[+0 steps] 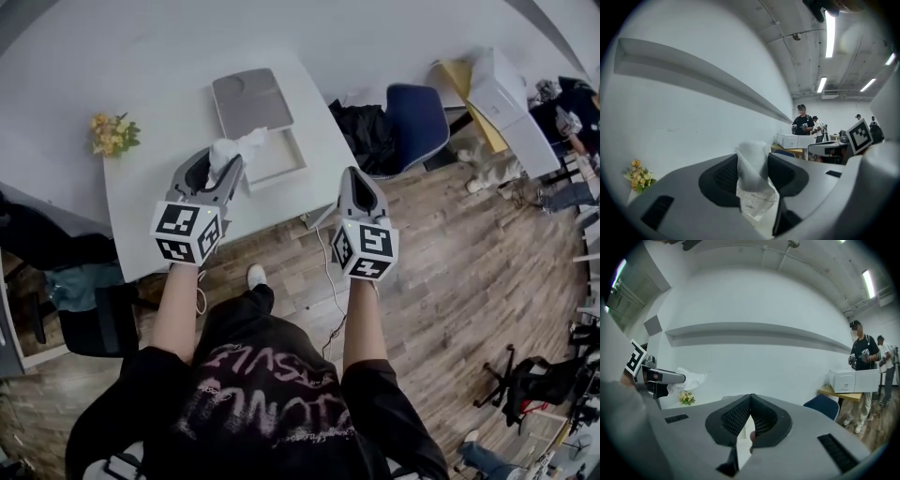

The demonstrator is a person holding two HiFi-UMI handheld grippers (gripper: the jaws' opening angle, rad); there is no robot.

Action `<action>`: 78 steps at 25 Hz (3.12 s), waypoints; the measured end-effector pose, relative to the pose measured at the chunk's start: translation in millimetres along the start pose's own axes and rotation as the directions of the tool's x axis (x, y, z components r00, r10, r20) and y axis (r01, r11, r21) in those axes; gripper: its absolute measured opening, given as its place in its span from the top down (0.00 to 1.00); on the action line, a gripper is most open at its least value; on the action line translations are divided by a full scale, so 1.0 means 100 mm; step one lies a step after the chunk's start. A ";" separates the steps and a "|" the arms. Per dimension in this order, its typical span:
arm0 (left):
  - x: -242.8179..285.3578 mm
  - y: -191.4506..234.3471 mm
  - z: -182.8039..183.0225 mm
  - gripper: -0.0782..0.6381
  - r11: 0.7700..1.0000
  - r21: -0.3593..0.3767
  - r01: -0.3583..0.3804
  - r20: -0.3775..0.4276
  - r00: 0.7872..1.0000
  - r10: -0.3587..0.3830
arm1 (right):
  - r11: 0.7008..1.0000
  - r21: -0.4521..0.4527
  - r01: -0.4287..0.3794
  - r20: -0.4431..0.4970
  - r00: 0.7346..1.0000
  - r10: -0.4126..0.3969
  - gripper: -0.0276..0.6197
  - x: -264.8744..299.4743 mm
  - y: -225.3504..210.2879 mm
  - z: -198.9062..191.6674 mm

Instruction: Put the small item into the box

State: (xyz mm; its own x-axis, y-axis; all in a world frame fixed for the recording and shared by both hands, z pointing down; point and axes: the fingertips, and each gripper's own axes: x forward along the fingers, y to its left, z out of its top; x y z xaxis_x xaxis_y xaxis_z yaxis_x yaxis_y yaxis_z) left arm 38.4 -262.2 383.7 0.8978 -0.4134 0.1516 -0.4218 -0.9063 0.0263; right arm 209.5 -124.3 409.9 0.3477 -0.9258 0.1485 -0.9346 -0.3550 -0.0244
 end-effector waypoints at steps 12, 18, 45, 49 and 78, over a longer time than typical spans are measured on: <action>0.73 0.43 0.30 0.65 1.000 0.023 -0.019 0.011 1.000 0.018 | 0.999 0.006 -0.034 0.004 0.999 0.034 0.94 0.89 -0.22 0.20; 0.83 0.48 0.47 0.65 0.997 0.060 -0.051 0.030 0.998 0.049 | 0.996 0.002 -0.090 0.033 0.995 0.089 0.94 1.19 -0.22 0.34; 1.11 0.50 0.59 0.65 0.903 0.019 -0.429 0.063 0.902 0.428 | 0.886 -0.119 -0.448 0.073 0.886 0.458 0.94 2.09 -0.46 0.69; 1.12 0.49 0.53 0.65 0.899 0.017 -0.438 0.047 0.899 0.436 | 0.874 -0.096 -0.477 0.077 0.872 0.484 0.94 2.12 -0.38 0.67; 1.62 0.11 -1.61 0.65 0.959 -0.031 -0.281 -0.533 0.816 0.222 | 0.872 -0.039 -0.489 0.055 0.870 0.490 0.94 2.22 -0.50 0.47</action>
State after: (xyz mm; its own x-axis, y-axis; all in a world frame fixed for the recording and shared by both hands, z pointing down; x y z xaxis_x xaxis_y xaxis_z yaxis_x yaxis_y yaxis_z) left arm 158.6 -325.4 567.9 0.5719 -0.4920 0.6565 -0.6609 -0.7503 0.0134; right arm 336.8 -318.6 397.8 -0.1514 -0.9865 0.0625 -0.9875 0.1481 -0.0548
